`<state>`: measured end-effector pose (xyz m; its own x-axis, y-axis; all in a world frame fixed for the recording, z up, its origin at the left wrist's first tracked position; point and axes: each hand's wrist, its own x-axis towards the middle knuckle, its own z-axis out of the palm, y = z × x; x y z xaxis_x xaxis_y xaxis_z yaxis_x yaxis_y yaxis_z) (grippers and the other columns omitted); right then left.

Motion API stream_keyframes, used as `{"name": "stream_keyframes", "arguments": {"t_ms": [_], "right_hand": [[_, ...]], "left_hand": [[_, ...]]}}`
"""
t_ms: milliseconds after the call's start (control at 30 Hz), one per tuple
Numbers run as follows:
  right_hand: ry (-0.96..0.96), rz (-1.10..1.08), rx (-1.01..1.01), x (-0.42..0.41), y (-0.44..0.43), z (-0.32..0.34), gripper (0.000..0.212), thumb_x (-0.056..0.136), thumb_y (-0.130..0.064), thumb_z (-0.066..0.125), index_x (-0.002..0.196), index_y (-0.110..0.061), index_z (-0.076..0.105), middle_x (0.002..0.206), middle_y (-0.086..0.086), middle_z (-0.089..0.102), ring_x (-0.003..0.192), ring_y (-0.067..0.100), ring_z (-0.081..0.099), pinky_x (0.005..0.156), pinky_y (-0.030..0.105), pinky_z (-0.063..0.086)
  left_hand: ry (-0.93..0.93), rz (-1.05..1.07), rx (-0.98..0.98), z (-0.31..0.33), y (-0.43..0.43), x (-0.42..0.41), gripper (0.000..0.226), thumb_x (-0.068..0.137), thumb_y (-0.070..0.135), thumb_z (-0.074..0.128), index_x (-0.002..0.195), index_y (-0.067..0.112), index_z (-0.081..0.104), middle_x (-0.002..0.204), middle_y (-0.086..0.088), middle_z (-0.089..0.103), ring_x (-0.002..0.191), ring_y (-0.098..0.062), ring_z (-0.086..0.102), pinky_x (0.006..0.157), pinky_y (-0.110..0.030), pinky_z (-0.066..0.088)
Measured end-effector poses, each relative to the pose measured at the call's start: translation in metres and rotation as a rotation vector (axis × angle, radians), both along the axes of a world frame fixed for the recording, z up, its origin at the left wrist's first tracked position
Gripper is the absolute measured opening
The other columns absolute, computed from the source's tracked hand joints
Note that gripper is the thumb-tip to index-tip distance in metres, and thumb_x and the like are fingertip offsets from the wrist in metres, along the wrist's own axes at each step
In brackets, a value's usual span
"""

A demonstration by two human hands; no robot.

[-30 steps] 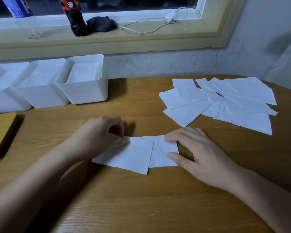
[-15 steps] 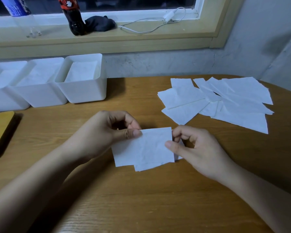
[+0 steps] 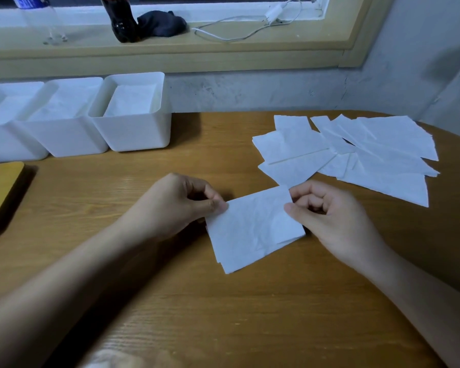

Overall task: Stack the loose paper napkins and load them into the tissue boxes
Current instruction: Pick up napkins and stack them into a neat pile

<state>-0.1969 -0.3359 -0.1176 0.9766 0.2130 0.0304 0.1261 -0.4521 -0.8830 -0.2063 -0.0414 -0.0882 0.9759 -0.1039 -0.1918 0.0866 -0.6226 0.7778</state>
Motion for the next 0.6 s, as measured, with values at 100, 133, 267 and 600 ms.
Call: {"name": "stream_keyframes", "arguments": {"t_ms": [100, 133, 267, 600], "right_hand": [[-0.050, -0.006, -0.050, 0.0007, 0.0010, -0.0052, 0.013, 0.099, -0.024, 0.075, 0.110, -0.031, 0.071, 0.073, -0.007, 0.073, 0.076, 0.010, 0.069, 0.081, 0.029, 0.049], [-0.054, -0.012, -0.049, 0.0008, 0.0007, -0.0056, 0.014, 0.099, -0.025, 0.075, 0.111, -0.030, 0.071, 0.072, -0.007, 0.072, 0.076, 0.010, 0.069, 0.081, 0.028, 0.049], [-0.045, -0.039, -0.016, 0.0022, -0.0017, -0.0050, 0.010, 0.101, -0.025, 0.073, 0.110, -0.028, 0.074, 0.074, -0.003, 0.072, 0.074, 0.013, 0.068, 0.076, 0.026, 0.048], [-0.107, -0.011, -0.144, 0.0006, 0.0010, -0.0086, 0.006, 0.097, -0.023, 0.077, 0.099, -0.029, 0.077, 0.070, -0.005, 0.068, 0.061, 0.005, 0.058, 0.064, 0.010, 0.041]], "left_hand": [[0.005, -0.002, 0.011, 0.0006, -0.0011, -0.0002, 0.013, 0.095, 0.040, 0.081, 0.088, 0.030, 0.085, 0.086, 0.010, 0.081, 0.081, -0.013, 0.072, 0.078, -0.027, 0.053], [-0.001, 0.007, -0.004, 0.0011, -0.0015, -0.0001, 0.014, 0.095, 0.040, 0.081, 0.087, 0.029, 0.085, 0.083, 0.008, 0.080, 0.075, -0.012, 0.069, 0.073, -0.026, 0.052], [0.031, 0.022, -0.046, 0.0044, -0.0015, -0.0013, 0.017, 0.093, 0.041, 0.083, 0.085, 0.027, 0.085, 0.080, -0.004, 0.077, 0.064, -0.005, 0.057, 0.067, -0.024, 0.046], [0.040, -0.079, 0.155, 0.0004, -0.0004, 0.0001, 0.019, 0.091, 0.050, 0.081, 0.082, 0.034, 0.082, 0.076, 0.002, 0.075, 0.072, -0.018, 0.066, 0.067, -0.031, 0.049]]}}
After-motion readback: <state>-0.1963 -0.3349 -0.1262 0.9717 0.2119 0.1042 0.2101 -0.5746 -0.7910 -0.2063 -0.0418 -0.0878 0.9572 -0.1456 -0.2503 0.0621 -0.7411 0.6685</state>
